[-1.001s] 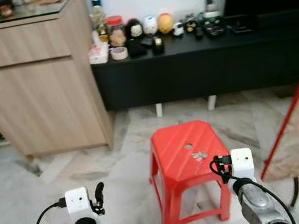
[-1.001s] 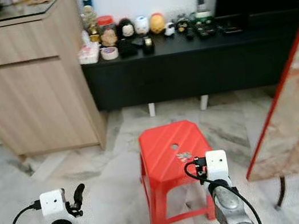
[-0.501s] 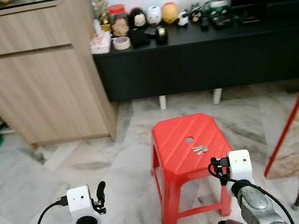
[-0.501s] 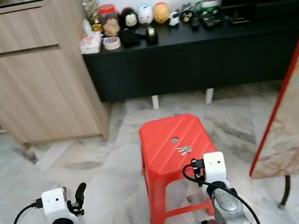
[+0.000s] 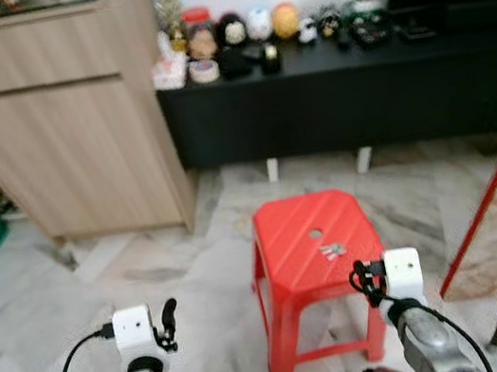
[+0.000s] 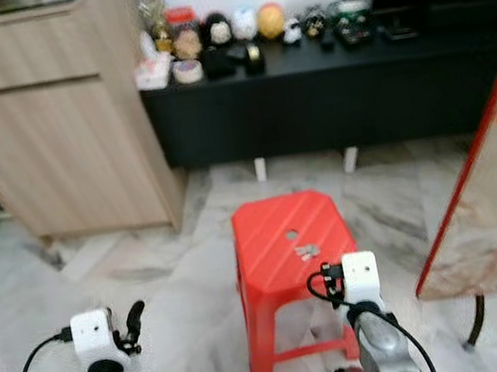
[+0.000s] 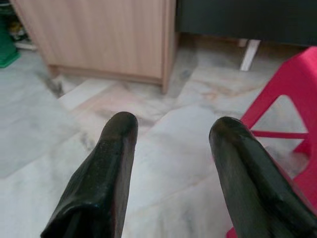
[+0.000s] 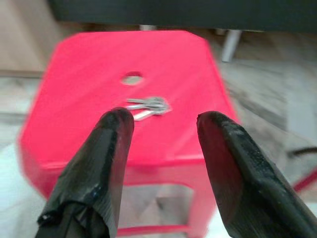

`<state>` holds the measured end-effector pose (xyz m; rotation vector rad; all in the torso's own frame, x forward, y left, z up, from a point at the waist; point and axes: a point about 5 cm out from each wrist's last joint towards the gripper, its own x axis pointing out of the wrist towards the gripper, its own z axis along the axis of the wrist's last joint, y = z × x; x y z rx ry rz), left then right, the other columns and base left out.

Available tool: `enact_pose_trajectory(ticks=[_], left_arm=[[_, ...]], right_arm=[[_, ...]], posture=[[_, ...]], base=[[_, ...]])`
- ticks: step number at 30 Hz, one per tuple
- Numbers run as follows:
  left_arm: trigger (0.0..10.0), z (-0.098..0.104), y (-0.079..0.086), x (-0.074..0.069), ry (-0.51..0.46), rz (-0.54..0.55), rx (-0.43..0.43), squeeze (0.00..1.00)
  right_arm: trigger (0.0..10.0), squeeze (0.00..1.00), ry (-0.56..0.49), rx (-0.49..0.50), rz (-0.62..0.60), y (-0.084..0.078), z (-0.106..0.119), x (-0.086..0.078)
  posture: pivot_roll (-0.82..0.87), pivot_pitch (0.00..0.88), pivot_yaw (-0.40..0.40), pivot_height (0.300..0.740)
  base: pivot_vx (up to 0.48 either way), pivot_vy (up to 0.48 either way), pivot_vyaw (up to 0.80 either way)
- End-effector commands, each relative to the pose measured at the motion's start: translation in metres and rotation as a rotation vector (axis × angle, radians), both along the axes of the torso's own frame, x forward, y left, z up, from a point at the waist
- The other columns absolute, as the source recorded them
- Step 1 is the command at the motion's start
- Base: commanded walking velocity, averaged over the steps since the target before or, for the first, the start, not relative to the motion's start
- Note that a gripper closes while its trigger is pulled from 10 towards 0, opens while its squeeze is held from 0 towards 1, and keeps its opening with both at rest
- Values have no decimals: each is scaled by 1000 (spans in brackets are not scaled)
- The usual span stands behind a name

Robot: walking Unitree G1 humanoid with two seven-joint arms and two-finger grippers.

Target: Hang keys on a hook

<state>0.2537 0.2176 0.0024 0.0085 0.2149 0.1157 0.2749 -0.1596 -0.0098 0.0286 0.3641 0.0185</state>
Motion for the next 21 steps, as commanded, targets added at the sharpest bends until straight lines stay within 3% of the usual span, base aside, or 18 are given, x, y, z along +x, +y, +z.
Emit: enact_pose_trajectory(ticks=[1, 4, 9, 21], left_arm=[[10000, 2, -1, 3, -1, -7, 4, 0], [10000, 2, 0, 3, -3, -5, 2, 0], [10000, 3, 0, 4, -8, -7, -2, 0], [10000, 5, -1, 7, -17, -12, -6, 0]], right_arm=[[10000, 0, -4, -3, -2, -2, 1, 0], [10000, 0, -7, -10, 6, -1, 1, 0], [10000, 0, -24, -17, 10, -1, 3, 1], [10000, 0, -15, -7, 8, -1, 3, 2]], posture=[[8, 14, -27, 617], [8, 14, -27, 617], [6, 14, -26, 617], [8, 16, -26, 617]], base=[[0, 0, 0], [169, 0, 0], [278, 0, 629], [294, 0, 0]])
